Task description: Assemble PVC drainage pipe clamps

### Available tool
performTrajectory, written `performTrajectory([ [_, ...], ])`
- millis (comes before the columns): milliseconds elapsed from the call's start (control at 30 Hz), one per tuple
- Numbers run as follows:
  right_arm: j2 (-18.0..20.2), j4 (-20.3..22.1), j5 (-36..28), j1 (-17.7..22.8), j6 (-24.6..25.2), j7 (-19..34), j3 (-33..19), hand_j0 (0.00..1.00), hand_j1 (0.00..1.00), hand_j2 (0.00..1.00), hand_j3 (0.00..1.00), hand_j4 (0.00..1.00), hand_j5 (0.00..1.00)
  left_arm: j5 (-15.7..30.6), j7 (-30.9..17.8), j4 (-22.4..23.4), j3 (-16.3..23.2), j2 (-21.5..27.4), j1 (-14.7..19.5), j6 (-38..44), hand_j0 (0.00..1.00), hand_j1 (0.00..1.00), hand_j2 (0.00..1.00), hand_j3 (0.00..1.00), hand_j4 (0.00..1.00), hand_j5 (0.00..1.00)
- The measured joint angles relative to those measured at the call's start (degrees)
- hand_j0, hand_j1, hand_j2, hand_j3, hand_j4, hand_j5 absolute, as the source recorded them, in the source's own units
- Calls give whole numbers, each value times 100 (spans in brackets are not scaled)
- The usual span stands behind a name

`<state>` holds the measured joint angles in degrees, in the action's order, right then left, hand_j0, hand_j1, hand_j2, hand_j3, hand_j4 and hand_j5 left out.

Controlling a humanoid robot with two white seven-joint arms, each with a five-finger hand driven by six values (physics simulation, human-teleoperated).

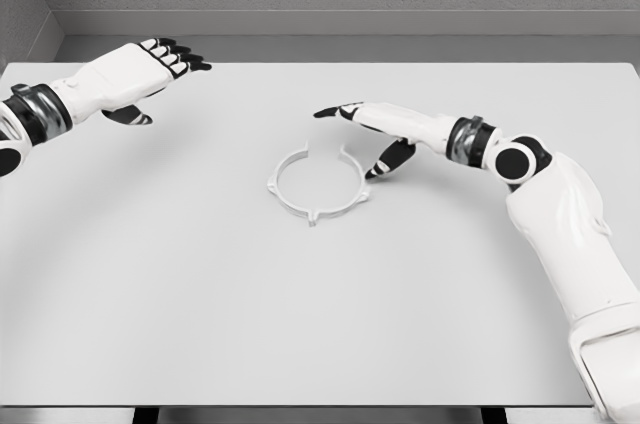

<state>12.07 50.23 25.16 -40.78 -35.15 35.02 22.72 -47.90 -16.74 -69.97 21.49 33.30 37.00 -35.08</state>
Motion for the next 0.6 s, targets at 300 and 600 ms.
performTrajectory([
  [300,200,34,-28,79,-1,0,-37,100,100,100,100,100,100,12,-8,-7,17,3,0,0,100,100,100,100,100,100],
  [600,563,791,-60,448,-1,0,-22,100,100,100,100,100,100,824,-150,133,35,451,9,0,100,100,100,100,100,100],
])
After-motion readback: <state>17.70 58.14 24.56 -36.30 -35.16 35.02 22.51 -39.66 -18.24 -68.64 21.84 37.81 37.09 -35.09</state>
